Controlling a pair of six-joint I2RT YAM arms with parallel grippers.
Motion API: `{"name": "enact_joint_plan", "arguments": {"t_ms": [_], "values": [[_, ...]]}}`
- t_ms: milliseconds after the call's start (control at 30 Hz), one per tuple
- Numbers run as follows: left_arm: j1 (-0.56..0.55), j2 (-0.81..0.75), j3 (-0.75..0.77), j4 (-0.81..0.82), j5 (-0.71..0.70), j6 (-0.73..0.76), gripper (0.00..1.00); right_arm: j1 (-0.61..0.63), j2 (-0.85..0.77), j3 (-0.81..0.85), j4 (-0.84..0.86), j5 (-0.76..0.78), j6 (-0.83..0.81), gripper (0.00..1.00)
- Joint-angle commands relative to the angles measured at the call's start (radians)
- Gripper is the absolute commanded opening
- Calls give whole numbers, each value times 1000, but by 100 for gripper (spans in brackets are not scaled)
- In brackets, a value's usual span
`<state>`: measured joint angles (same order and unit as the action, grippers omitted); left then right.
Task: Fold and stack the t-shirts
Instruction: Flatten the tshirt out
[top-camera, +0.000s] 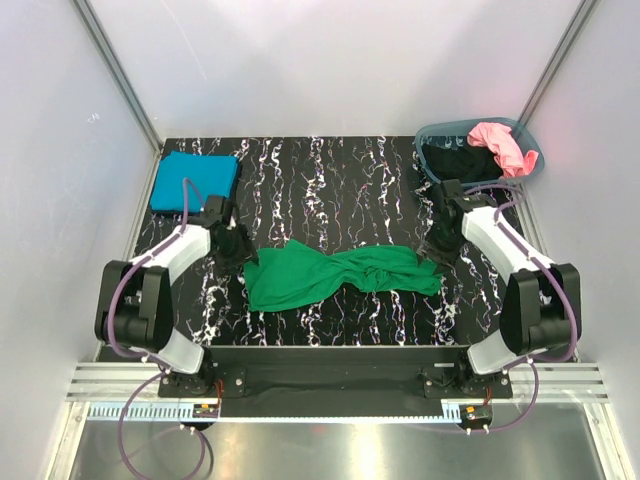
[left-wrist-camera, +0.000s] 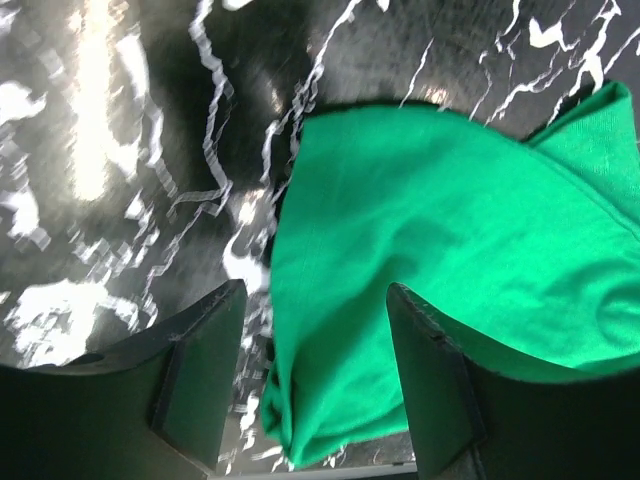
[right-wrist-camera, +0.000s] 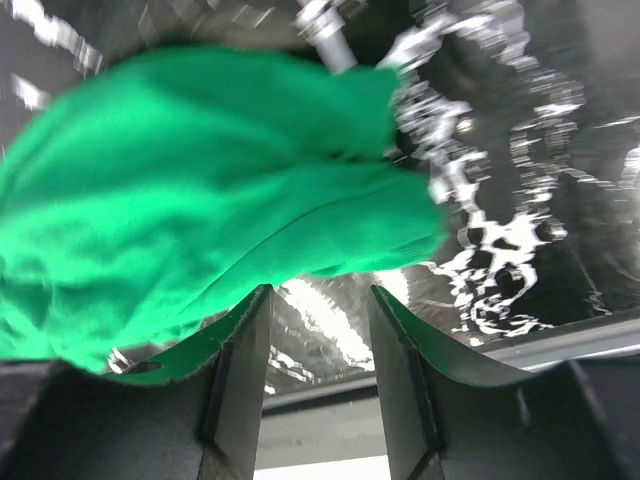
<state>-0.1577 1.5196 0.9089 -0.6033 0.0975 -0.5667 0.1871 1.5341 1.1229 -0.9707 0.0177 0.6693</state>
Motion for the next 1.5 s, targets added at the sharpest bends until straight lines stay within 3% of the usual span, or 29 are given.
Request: {"name": "enact_joint_plan", "arguments": {"t_ms": [0,133,167,200,333,467,567,600,667,700,733,967,1167,1300,1467], "values": [[3,74,34,92,64,42,62,-64,-60,-8,-10,93,52,50],[3,111,51,96,74,59,55,-84,-37,-29,16,88,47,50],[3,116,61,96,86,60,47,-89,-38,-37,23,76,50,50],[3,116,65,85,87,60,31,-90,-43,-46,29,73,53,50],[3,100,99,53,88,70,0,-97,-45,-84,70,82,73,50],[3,74,148,17,91,73,0,-121,0,-104,128,117,55,49],[3,42,188,-9,94,54,0,-139,6,-91,156,140,43,40],[3,21,208,-24,94,39,0,-143,6,-74,159,154,32,28],[3,-4,223,-36,90,22,0,-146,6,-52,161,194,12,18],[3,-21,231,-41,81,2,0,-146,4,-31,162,206,-11,6],[3,-47,243,-41,82,-5,0,-146,4,-26,177,218,-22,1],[3,-125,306,-59,91,-45,0,-147,-46,37,184,173,-50,0],[3,-200,459,-148,27,-50,0,-146,-167,259,46,189,-36,0],[1,-242,646,-251,-45,-68,0,-147,-232,479,-16,263,-1,0],[1,-320,659,-259,-19,-122,0,-147,-330,597,-128,298,64,0]]}}
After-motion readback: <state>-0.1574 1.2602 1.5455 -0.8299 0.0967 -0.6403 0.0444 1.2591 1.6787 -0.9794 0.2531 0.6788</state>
